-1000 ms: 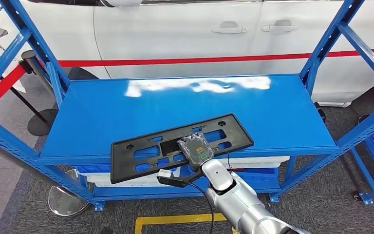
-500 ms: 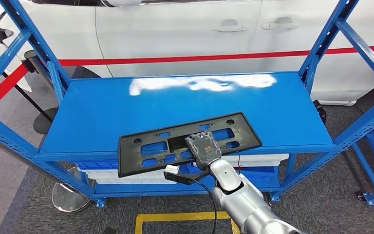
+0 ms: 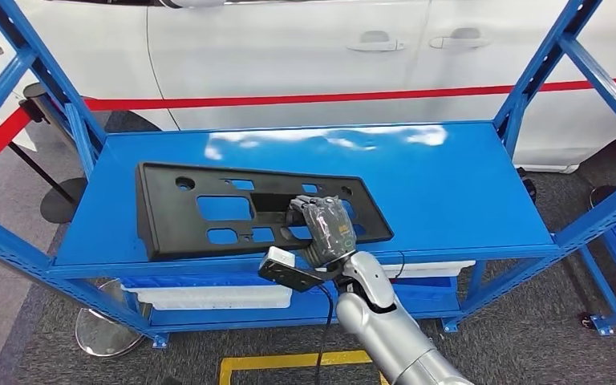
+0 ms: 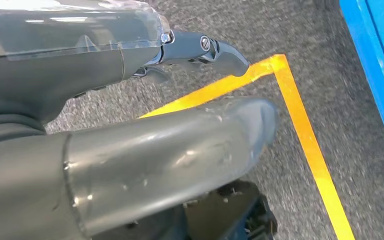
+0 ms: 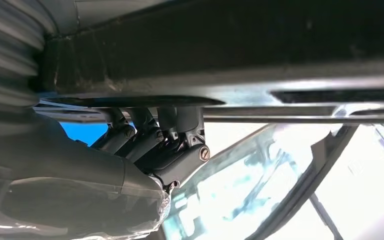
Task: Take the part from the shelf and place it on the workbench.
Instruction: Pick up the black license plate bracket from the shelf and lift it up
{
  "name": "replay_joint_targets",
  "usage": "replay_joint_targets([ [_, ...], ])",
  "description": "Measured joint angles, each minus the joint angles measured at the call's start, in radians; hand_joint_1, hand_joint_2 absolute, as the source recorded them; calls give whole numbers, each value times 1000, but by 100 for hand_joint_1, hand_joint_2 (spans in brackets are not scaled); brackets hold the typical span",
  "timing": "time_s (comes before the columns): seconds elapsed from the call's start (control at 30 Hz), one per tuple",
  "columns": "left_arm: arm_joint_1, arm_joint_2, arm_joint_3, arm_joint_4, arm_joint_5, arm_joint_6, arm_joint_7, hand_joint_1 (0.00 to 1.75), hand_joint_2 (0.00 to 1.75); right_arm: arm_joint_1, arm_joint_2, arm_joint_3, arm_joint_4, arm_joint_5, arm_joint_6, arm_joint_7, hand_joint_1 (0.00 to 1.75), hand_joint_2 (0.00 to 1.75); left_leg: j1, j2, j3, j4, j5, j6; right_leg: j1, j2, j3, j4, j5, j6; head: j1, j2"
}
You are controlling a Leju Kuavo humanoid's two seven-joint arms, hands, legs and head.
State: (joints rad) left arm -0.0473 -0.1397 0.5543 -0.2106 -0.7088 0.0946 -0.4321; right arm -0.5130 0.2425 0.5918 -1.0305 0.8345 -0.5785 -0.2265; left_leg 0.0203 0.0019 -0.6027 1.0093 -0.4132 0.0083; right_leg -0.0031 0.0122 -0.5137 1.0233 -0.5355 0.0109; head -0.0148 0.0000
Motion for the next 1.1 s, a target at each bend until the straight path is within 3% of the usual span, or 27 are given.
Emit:
replay_joint_targets([
  [0.03,0,0,2,0,0,0,-1,0,0,7,0,-1,-18,-8,1,-3,175,175,2,0,3,-5,0,6,-1,-2,-20,40,-22,4,1,0],
  [0.1,1,0,7,0,0,0,-2,0,0,25,-2,-4,-49,-57,2,-26,175,175,1,0,4,-5,-4,14,-3,-4,-97,172,-79,8,4,0],
  [0.13,2,0,12,0,0,1,-2,0,0,36,-4,-6,-72,-106,4,-48,175,175,1,0,5,-5,-7,15,-4,-4,-138,233,-95,10,4,0],
  [0.17,4,0,16,0,0,2,-3,0,0,47,-7,-6,-101,-164,9,-68,175,175,0,0,7,-4,-10,15,-4,-4,-165,266,-91,11,4,0],
  [0.2,6,0,22,0,0,3,-3,0,0,59,-10,-7,-140,-228,17,-83,175,175,0,-1,11,-3,-14,14,-4,-5,-173,259,-67,10,4,0],
  [0.23,7,-1,26,0,0,5,-4,0,0,69,-14,-7,-186,-290,30,-92,175,175,0,-2,15,-1,-18,12,-4,-6,-161,213,-24,8,4,0],
  [0.27,8,-2,31,0,0,6,-4,0,0,80,-20,-7,-235,-348,45,-94,175,175,0,-3,19,1,-23,10,-3,-7,-137,144,23,3,5,0],
  [0.33,8,-5,42,0,2,9,-6,0,0,95,-37,-7,-337,-452,73,-97,175,175,-4,-7,21,6,-31,3,0,-7,-93,29,77,-5,7,0],
  [0.4,9,-7,53,0,4,10,-7,0,0,107,-56,-7,-421,-510,89,-101,175,175,-8,-10,21,7,-35,-7,4,-6,-83,-2,78,-12,8,0],
  [0.5,11,-7,64,0,5,11,-9,0,0,120,-74,-7,-499,-529,99,-105,175,175,-6,-8,20,20,-51,-24,-2,-6,-75,-12,80,-27,7,0],
  [0.57,11,-7,70,0,5,12,-9,0,0,125,-81,-7,-529,-532,101,-108,175,175,-4,-7,-18,109,-101,-32,-6,-9,-66,-17,78,-37,3,0],
  [0.63,11,-7,72,0,5,12,-9,0,0,131,-87,-7,-546,-535,102,-109,175,175,-2,-7,-86,246,-157,-38,-4,-10,-61,-16,72,-44,1,0],
  [0.67,12,-7,72,0,5,12,-9,0,0,135,-90,-7,-551,-536,102,-109,175,175,-1,-7,-110,287,-164,-39,-3,-10,-58,-16,69,-45,2,0],
  [0.7,13,-7,73,0,5,12,-8,0,0,139,-93,-7,-556,-537,102,-109,175,175,-1,-6,-117,291,-150,-40,-2,-9,-54,-15,66,-45,1,0],
  [0.77,13,-7,74,0,5,12,-9,0,0,143,-97,-7,-565,-537,102,-109,175,175,-1,-6,-75,184,-72,-34,-2,-7,-43,-13,57,-41,1,0],
  [0.83,12,-7,76,0,5,12,-9,0,0,144,-99,-7,-573,-539,102,-110,175,175,-5,-6,-16,59,-21,-25,1,-5,-35,-10,47,-34,1,0],
  [0.87,11,-7,77,0,5,12,-9,0,0,144,-100,-7,-576,-544,102,-113,175,175,-7,-7,-3,29,-16,-21,2,-5,-35,-9,44,-29,1,0],
  [1.0,10,-8,81,0,5,16,-10,0,0,159,-110,-8,-605,-613,110,-141,175,175,-5,-7,6,7,-21,-2,2,-7,-39,0,30,-10,2,0],
  [1.03,11,-8,83,0,4,19,-10,0,0,165,-116,-10,-619,-637,115,-147,175,175,-2,-7,10,2,-20,4,2,-7,-50,27,13,-5,3,0],
  [1.1,11,-9,90,0,8,26,-11,0,0,185,-132,-20,-645,-679,126,-156,175,175,-1,-6,13,-2,-21,13,-2,-7,-108,138,-42,2,5,0],
])
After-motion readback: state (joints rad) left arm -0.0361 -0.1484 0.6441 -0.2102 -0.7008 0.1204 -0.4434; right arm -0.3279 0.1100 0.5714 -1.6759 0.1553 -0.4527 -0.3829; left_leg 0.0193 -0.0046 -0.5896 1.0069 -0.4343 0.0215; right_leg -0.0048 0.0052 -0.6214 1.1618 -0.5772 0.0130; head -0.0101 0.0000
